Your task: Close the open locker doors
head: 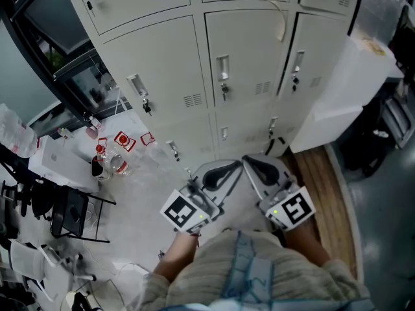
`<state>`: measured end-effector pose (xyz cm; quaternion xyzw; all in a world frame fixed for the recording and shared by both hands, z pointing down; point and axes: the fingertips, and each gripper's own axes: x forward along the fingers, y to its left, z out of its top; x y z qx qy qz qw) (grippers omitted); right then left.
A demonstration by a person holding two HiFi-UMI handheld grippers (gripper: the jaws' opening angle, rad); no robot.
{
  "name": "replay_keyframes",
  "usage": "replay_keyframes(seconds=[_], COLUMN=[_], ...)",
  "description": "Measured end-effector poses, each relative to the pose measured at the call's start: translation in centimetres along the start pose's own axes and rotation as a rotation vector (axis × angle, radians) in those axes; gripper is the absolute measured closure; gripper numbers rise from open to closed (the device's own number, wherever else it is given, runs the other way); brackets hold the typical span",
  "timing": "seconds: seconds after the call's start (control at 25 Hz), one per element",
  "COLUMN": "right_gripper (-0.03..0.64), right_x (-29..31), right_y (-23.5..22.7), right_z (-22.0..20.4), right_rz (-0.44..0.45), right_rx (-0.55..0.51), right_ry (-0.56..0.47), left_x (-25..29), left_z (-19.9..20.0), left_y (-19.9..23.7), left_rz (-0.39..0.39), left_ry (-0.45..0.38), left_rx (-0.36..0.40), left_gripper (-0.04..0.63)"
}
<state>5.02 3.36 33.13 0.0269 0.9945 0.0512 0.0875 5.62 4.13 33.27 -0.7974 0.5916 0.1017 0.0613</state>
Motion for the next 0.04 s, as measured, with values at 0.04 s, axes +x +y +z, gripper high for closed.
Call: replay_keyframes(seconds=[0.04], right_gripper=[0.615], right_x=[-0.06], right_y=[0.03], right_z=[-0.07], right_rz=[0.000], right_rx=[0.000], right_ry=[0.001], left_x=[-0.02], left_z=[-0.08], left_y=[-0.03], left_rz=[-0.001], left_ry=[0.000], left_rx=[-0.001], left_gripper=[0.592])
